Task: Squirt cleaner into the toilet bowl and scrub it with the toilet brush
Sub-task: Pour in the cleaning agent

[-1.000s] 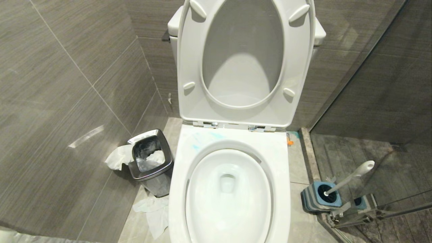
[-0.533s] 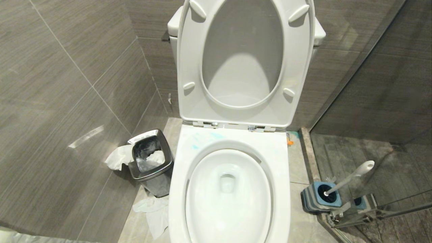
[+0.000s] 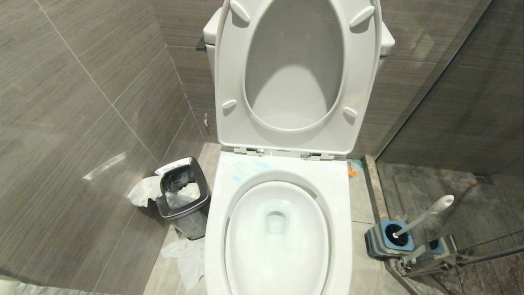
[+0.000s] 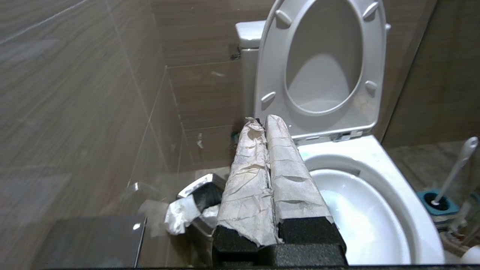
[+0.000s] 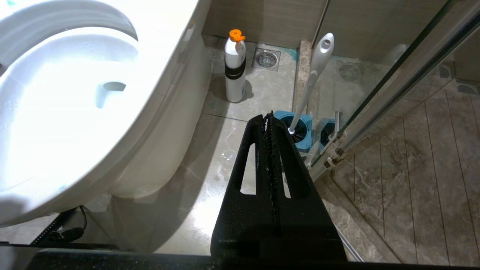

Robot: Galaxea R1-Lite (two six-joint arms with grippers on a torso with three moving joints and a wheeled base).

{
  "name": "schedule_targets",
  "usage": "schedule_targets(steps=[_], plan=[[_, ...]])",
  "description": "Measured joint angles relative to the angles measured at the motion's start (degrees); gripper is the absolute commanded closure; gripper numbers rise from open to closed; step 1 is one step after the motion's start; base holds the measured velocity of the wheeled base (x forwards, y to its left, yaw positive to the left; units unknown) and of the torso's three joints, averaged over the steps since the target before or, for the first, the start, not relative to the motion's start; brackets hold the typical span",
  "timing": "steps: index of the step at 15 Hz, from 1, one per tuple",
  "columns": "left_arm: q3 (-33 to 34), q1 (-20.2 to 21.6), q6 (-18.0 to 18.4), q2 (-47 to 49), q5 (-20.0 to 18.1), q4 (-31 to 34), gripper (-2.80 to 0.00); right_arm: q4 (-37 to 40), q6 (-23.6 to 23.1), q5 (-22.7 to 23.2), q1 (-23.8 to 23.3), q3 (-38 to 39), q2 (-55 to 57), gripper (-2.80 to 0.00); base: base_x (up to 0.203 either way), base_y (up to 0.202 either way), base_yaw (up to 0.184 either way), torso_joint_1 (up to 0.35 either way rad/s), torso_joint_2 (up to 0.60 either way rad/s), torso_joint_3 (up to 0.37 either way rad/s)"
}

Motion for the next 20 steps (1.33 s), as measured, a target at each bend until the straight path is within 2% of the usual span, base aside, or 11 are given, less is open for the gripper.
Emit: schedule_targets(steps=[3,8,10,15,18,20], plan=[[3.56,-0.09,1.41,-3.5,3.93,-0.2,0.0,0.02,0.0,-0.02,0.0,0.0,0.0,0.0,0.0,0.0,0.0,0.0,0.0,0.0],[10.45,-0.09,4.33,-4.8,6.78,-1.63,0.0,0.01,0.02,-0.03,0.0,0.0,0.01,0.0,0.0,0.0,0.0,0.0,0.0,0.0],[16.31,-0.09,4.64,-4.89,9.17,-6.29,0.0,0.0,0.0,0.0,0.0,0.0,0.01,0.0,0.0,0.0,0.0,0.0,0.0,0.0],[35.64,-0.09,5.45,-4.94,13.09,-24.44,0.0,0.02,-0.01,0.02,0.02,0.0,0.0,0.0,0.0,0.0,0.0,0.0,0.0,0.0],[42.96,-0.09,6.7,-4.94,14.15,-28.26,0.0,0.0,0.0,0.0,0.0,0.0,0.01,0.0,0.0,0.0,0.0,0.0,0.0,0.0],[44.84,-0.09,6.84,-4.94,14.37,-26.2,0.0,0.02,0.0,0.0,0.0,0.0,0.01,0.0,0.0,0.0,0.0,0.0,0.0,0.0]])
